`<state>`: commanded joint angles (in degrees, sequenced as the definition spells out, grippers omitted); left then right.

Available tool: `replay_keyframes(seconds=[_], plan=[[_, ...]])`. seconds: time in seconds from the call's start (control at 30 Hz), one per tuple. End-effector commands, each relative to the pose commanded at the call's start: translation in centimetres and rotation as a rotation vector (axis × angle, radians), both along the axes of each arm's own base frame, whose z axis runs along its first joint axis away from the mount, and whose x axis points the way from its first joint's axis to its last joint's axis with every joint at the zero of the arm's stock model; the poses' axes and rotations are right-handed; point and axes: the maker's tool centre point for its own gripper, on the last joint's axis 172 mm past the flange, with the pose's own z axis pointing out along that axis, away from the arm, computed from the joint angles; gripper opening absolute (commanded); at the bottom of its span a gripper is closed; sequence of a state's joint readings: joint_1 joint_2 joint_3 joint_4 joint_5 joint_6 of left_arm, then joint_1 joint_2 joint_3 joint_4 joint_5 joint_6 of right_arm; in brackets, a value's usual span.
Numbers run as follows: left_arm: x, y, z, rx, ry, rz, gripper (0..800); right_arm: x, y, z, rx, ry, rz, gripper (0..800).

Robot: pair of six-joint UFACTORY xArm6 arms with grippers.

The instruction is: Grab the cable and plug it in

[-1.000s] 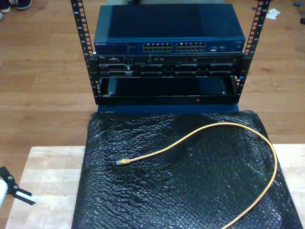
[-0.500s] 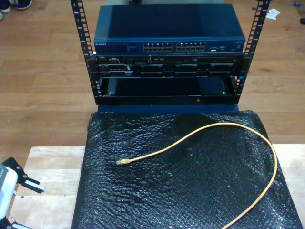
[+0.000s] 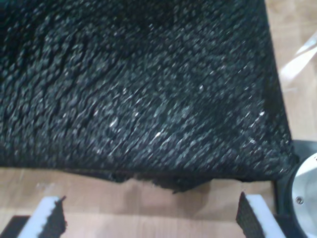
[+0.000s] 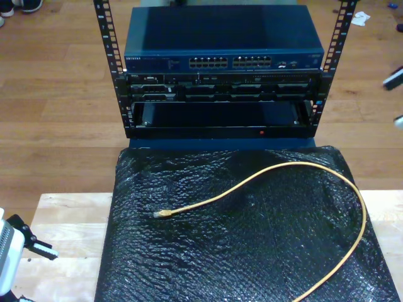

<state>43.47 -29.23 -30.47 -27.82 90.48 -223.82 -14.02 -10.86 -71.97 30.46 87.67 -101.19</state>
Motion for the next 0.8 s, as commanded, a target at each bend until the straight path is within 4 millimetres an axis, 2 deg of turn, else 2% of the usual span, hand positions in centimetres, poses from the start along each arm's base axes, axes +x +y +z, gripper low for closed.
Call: replay_keyframes(seconds=[0.2, 0.47, 0.6, 0.8], plan=[[0.0, -0.1, 0.0, -0.002, -0.001, -0.001, 800, 1.2, 4.8, -3.1, -0.087, -0.013, 0.033, 797], [-0.1, -0.1, -0.3, -0.01, 0.009, -0.001, 800, 1.1, 14.1, -4.8, -0.117, -0.061, 0.12, 796], [-0.1, -0.1, -0.4, -0.015, 0.016, 0.0, 800, 0.0, 19.0, -7.3, -0.18, -0.046, 0.197, 796], [-0.1, -0.1, -0.5, -0.018, 0.018, -0.001, 800, -0.4, 23.0, -10.9, -0.32, -0.061, 0.214, 796]])
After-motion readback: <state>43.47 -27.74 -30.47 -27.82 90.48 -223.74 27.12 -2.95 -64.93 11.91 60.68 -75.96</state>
